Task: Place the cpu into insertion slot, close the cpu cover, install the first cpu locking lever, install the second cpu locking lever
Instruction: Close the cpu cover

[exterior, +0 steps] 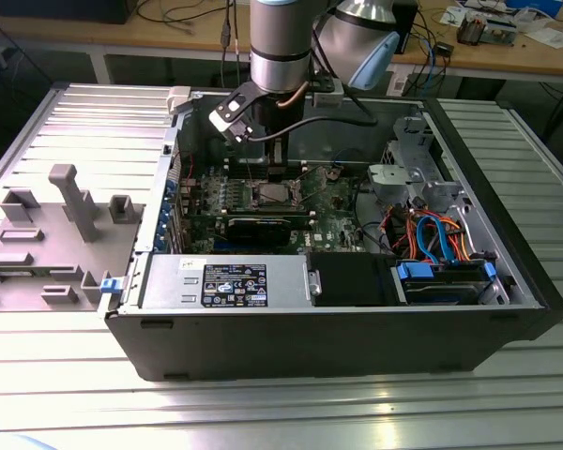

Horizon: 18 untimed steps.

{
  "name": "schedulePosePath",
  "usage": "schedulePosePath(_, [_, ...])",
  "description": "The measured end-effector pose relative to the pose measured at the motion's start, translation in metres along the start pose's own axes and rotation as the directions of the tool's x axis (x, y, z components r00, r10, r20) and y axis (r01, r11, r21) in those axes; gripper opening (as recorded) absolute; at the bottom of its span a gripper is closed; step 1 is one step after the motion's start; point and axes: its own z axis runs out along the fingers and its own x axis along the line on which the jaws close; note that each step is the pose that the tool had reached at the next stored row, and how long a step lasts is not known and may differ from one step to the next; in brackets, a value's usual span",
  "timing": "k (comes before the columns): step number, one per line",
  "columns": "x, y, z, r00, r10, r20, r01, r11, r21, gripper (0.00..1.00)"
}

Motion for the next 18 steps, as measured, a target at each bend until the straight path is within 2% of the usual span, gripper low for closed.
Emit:
schedulePosePath(4, [0.0, 0.0, 0.0, 1.0, 0.0, 0.0001, 0.0, 1.0, 0.001, 0.11])
schedulePosePath(10, [0.0001, 0.0002, -0.0089, 1.0, 0.0, 0.0004, 0.0, 1.0, 0.001, 0.11])
schedulePosePath(14, [0.0001, 0.0002, -0.0092, 1.0, 0.0, 0.0007, 0.0, 1.0, 0.0009, 0.11])
schedulePosePath(18, [0.0043, 0.0002, -0.0092, 1.0, 0.0, 0.0008, 0.0, 1.0, 0.0011, 0.11])
